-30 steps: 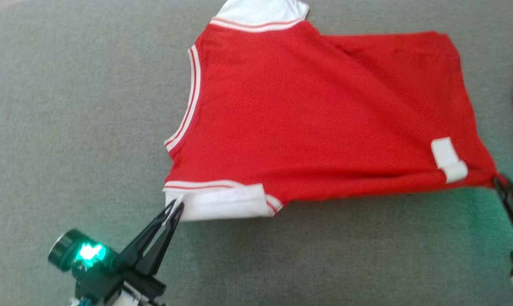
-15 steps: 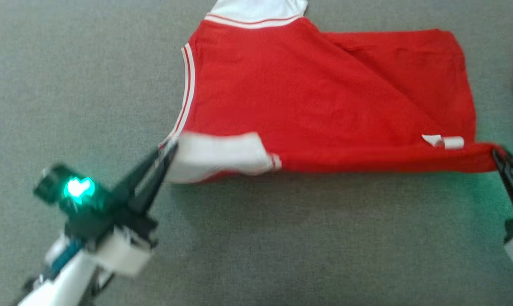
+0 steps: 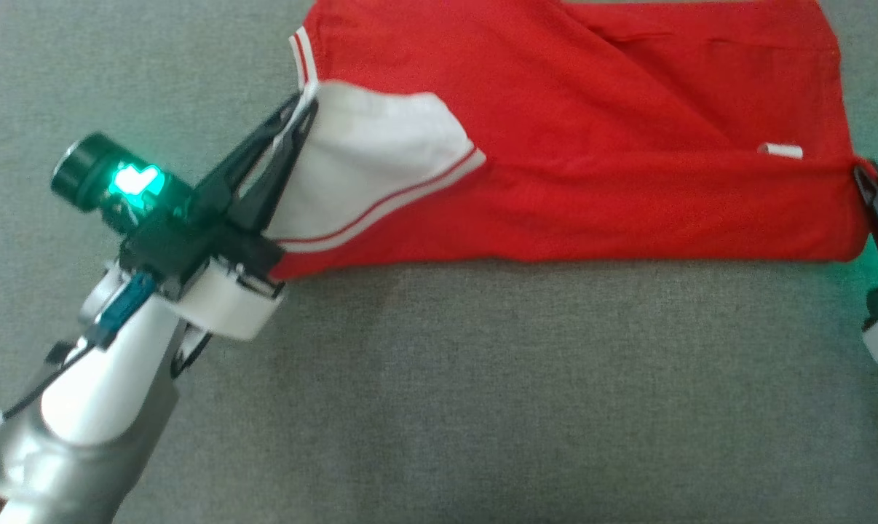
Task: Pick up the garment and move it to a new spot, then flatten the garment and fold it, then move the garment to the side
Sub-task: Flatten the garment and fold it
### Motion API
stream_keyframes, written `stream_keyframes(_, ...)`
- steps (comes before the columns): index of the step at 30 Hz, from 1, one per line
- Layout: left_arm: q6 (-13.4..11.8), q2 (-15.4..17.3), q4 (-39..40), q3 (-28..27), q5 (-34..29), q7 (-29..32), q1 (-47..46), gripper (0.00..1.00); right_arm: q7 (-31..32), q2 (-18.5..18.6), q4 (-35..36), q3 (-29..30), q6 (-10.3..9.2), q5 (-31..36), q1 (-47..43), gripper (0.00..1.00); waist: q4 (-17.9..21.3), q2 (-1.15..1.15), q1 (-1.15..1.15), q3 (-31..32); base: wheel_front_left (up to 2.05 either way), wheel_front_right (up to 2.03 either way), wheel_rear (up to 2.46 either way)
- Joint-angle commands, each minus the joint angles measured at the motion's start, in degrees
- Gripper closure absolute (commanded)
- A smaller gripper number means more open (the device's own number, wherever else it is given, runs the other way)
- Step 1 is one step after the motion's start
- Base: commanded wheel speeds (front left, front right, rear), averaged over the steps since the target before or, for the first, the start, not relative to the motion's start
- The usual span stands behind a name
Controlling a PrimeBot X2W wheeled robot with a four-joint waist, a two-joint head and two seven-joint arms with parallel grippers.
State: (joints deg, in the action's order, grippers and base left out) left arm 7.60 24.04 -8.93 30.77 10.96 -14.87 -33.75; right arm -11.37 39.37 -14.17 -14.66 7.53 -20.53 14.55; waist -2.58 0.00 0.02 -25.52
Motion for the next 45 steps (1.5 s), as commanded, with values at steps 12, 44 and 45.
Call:
stream_keyframes(12,-1.9,-6.2,-1.7,-9.8,0.9,-0.1,3.2,0.0,-3.4,-4.0,-3.1,1.2,-0.04,2.8,3.5,0.0,0.4,0.0,-0.02,0.7,0.0,0.0,0.0)
stream_keyframes(44,-0.2,-15.4,-24.4,-12.2,11.4,0.6,14.4,1.0,-0.6,-12.8,-11.3,0.2,-0.04,-3.6,-1.5,0.0,-0.3,0.0,-0.02,6.3,0.0,0.0,0.0)
stream_keyframes(45,-0.2,-15.2,-23.9,-12.1,11.3,0.4,14.6,1.0,-0.1,-12.9,-12.2,0.1,-0.04,-4.4,-1.2,0.0,-0.4,0.0,-0.02,6.5,0.0,0.0,0.0)
